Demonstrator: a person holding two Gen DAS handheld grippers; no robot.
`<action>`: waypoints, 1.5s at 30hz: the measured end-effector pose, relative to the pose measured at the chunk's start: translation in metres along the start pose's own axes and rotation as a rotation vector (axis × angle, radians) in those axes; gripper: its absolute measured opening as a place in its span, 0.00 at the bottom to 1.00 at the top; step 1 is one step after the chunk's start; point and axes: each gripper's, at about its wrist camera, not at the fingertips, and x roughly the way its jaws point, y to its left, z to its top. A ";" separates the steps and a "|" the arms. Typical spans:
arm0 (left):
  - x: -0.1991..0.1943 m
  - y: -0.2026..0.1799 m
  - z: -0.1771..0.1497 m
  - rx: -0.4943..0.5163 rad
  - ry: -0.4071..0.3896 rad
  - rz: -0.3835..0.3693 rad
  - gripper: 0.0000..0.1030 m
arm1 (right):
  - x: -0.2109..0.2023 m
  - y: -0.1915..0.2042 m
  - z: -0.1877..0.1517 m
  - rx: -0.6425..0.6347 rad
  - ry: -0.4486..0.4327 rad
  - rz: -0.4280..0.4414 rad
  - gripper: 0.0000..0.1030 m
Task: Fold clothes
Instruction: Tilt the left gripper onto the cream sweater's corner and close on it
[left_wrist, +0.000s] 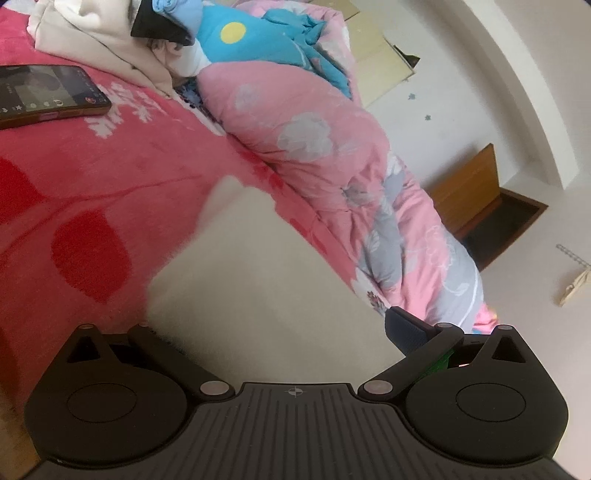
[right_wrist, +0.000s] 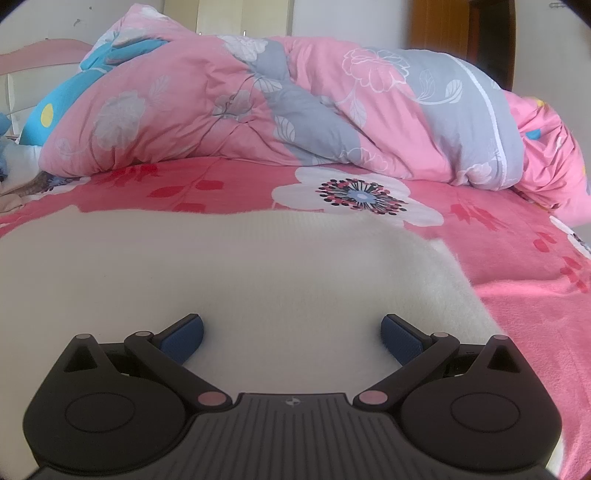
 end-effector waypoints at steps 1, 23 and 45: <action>0.001 0.000 0.000 0.004 -0.001 0.001 0.99 | 0.000 0.000 0.000 0.000 -0.001 -0.001 1.00; 0.014 0.001 0.002 0.039 -0.026 0.032 0.90 | 0.001 0.002 -0.001 -0.001 -0.012 -0.006 1.00; 0.036 0.007 0.016 0.076 -0.053 0.139 0.52 | 0.000 0.002 -0.002 0.000 -0.022 -0.005 1.00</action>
